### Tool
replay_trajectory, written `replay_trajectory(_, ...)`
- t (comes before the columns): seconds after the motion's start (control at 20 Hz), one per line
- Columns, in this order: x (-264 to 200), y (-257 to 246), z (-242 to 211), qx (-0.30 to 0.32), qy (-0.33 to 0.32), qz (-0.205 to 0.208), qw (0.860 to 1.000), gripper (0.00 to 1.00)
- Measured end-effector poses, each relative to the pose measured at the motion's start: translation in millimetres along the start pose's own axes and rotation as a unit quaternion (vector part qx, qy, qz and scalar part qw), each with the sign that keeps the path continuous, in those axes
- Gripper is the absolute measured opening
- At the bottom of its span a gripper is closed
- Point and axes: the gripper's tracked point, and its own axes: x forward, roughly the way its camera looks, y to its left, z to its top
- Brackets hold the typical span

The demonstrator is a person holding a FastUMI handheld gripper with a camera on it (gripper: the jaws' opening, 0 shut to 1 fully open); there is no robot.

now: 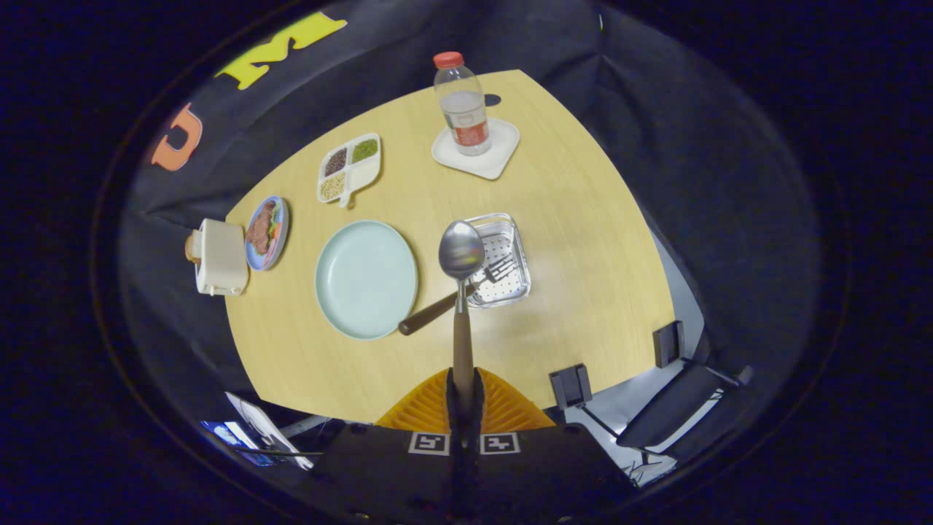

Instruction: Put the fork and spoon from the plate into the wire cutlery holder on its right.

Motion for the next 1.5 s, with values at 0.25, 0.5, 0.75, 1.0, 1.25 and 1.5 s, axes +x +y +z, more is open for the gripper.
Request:
replay_trajectory(0.25, 22, -16, 10, 0.029, 0.023, -0.006, 0.999, 0.00)
replay_trajectory(0.5, 23, -18, 25, 0.033, -0.003, -0.012, 0.999, 0.18)
replay_trajectory(0.75, -9, -3, 51, -0.022, -0.092, -0.029, 0.995, 0.81)
replay_trajectory(1.0, -72, 34, 89, -0.089, -0.255, -0.025, 0.962, 0.95)
replay_trajectory(1.25, -175, 91, 109, -0.141, -0.452, 0.016, 0.881, 0.95)
replay_trajectory(1.5, -237, 129, 100, -0.150, -0.561, 0.062, 0.812, 0.95)
